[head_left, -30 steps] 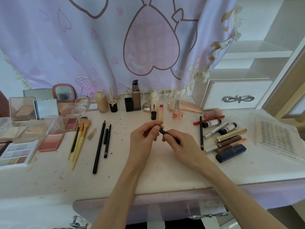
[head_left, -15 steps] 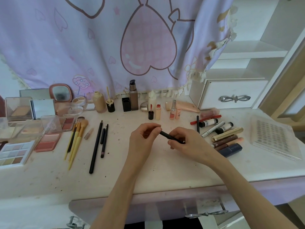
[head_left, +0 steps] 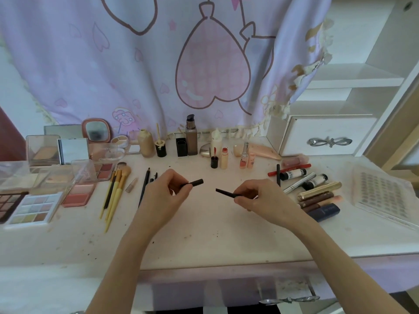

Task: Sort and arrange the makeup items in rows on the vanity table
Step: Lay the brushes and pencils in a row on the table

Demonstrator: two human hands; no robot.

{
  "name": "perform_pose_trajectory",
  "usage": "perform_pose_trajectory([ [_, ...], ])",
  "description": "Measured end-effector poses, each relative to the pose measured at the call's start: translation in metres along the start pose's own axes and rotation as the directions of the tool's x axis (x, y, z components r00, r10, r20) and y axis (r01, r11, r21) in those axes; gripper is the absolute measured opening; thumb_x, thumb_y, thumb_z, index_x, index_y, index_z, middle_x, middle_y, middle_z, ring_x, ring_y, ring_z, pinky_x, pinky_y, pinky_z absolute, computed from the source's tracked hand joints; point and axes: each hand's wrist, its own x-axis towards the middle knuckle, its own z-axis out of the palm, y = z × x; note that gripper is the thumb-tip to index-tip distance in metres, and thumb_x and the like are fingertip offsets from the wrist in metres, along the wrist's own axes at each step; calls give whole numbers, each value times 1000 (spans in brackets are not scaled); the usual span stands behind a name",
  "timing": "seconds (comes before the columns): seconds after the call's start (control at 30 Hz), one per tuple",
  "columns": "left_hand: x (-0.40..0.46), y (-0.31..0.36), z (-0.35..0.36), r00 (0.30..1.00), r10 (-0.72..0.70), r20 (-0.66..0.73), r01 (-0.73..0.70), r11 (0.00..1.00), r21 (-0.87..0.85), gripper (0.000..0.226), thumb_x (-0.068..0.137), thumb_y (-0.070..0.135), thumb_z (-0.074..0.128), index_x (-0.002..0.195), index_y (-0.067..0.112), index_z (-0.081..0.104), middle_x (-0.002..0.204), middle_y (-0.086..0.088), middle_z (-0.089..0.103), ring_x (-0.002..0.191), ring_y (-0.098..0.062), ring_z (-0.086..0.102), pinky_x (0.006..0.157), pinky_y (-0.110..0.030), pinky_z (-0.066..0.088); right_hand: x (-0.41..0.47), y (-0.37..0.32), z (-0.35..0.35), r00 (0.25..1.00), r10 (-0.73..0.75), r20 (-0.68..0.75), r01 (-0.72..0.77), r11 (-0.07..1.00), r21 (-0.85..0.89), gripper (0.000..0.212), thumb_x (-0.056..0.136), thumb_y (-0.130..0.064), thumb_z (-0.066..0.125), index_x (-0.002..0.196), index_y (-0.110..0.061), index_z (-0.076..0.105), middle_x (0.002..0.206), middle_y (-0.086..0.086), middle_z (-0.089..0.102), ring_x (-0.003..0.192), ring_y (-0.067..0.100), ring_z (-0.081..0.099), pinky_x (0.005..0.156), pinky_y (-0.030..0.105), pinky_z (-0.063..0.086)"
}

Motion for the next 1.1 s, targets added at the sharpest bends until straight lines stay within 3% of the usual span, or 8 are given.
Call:
perform_pose_trajectory([
  [0.13, -4, -14, -11, 967, -156, -202, 172, 983, 65, 16, 84, 18, 63, 76, 23, 50, 71, 6, 55, 63, -8, 53, 51, -12, 37, 25, -17, 27, 998, 16, -60, -13, 999, 38, 15, 86, -23, 62, 95, -18, 73, 77, -17, 59, 71, -6, 51, 59, -1, 36],
  [0.23, -6, -22, -19, 940, -216, -266, 241, 968, 65, 16, 84, 17, 61, 76, 20, 48, 69, 4, 56, 57, -9, 54, 49, -16, 39, 50, -34, 47, 997, 34, -67, -31, 999, 40, 21, 86, -27, 63, 103, -17, 71, 92, -7, 65, 79, 0, 53, 61, 4, 36],
  [0.3, -9, -24, -21, 943, -200, -265, 232, 968, 98, 18, 84, 15, 62, 74, 21, 47, 68, 2, 56, 56, -10, 54, 51, -18, 42, 64, -42, 61, 993, 74, -95, -67, 995, 75, 24, 85, -30, 64, 106, -18, 65, 97, -3, 62, 86, 7, 54, 71, 15, 38],
  [0.43, -9, -28, -19, 958, -131, -256, 183, 964, 191, 19, 81, 12, 62, 73, 18, 46, 67, 1, 52, 61, -9, 50, 54, -15, 37, 78, -51, 91, 983, 140, -117, -121, 981, 149, 19, 84, -29, 65, 95, -22, 51, 95, 1, 59, 88, 16, 56, 73, 24, 43],
  [0.63, -1, -33, -12, 969, -78, -236, 146, 947, 287, 10, 83, 17, 60, 84, 11, 52, 77, -2, 54, 76, -17, 51, 62, -21, 37, 81, -52, 107, 977, 87, -196, -72, 994, 81, 18, 86, -30, 63, 97, -20, 53, 89, -3, 55, 89, 15, 54, 73, 23, 41],
  [0.8, 0, -31, -14, 967, -59, -249, 137, 941, 310, 11, 83, 17, 61, 82, 12, 52, 73, 2, 50, 74, -17, 51, 59, -23, 39, 81, -51, 105, 979, 66, -193, -56, 997, 61, 21, 88, -27, 62, 105, -15, 58, 88, -5, 55, 88, 13, 53, 76, 21, 41],
  [0.97, 1, -33, -21, 954, -72, -292, 165, 938, 306, 12, 82, 15, 61, 78, 12, 50, 72, 5, 46, 77, -13, 45, 56, -14, 31, 72, -50, 98, 990, -69, -123, 65, 997, -34, 21, 90, -24, 59, 109, -18, 64, 104, 0, 61, 86, 11, 56, 78, 15, 40],
  [1.1, 2, -33, -16, 964, -45, -261, 138, 927, 348, 14, 82, 16, 61, 75, 13, 50, 69, 6, 45, 75, -16, 45, 60, -24, 34, 63, -49, 96, 986, -161, -47, 157, 985, -76, 24, 91, -21, 57, 113, -16, 67, 114, 2, 59, 95, 15, 58, 86, 19, 44],
])
